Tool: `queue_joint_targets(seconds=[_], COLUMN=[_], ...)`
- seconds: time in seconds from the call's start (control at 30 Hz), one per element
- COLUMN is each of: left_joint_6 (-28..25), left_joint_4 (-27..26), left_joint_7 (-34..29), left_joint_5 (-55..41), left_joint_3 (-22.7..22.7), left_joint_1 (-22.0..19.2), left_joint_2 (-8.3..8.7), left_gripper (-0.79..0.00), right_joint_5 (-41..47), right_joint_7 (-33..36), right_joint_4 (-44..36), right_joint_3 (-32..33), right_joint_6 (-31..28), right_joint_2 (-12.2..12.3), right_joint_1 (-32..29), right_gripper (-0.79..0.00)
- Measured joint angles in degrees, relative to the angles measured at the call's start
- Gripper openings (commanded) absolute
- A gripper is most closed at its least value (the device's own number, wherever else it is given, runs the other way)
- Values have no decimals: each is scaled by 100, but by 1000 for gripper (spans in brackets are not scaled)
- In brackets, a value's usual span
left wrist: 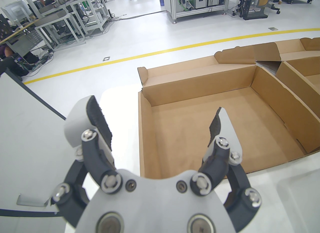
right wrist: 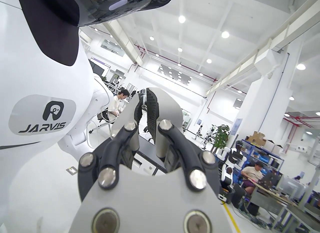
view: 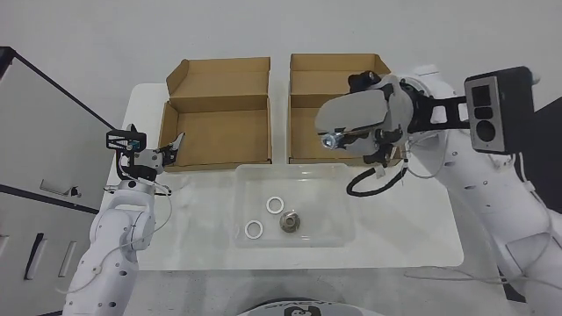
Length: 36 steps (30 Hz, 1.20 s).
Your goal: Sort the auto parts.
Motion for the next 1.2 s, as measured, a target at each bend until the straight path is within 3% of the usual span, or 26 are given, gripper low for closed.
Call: queue_joint_targets(seconds=[0.57,0.83,1.2], left_joint_6=[0,0,0], left_joint_4=[0,0,0], left_joint_7=[0,0,0], left_joint_5=[0,0,0], left_joint_3=[0,0,0], left_joint_1=[0,0,0], left_joint_2=[0,0,0], left_gripper=[0,0,0], right_joint_5=[1013,790,759], right_joint_7=[-66,-6,753], right_joint_4=[-414,-394,-289], right_joint_3=[468,422,397], right_joint_6=[-64,-63,-63], right_joint_2=[-173,-228,-142], right_joint_1=[-916,-925,-805], right_gripper=[-785,-785,-785])
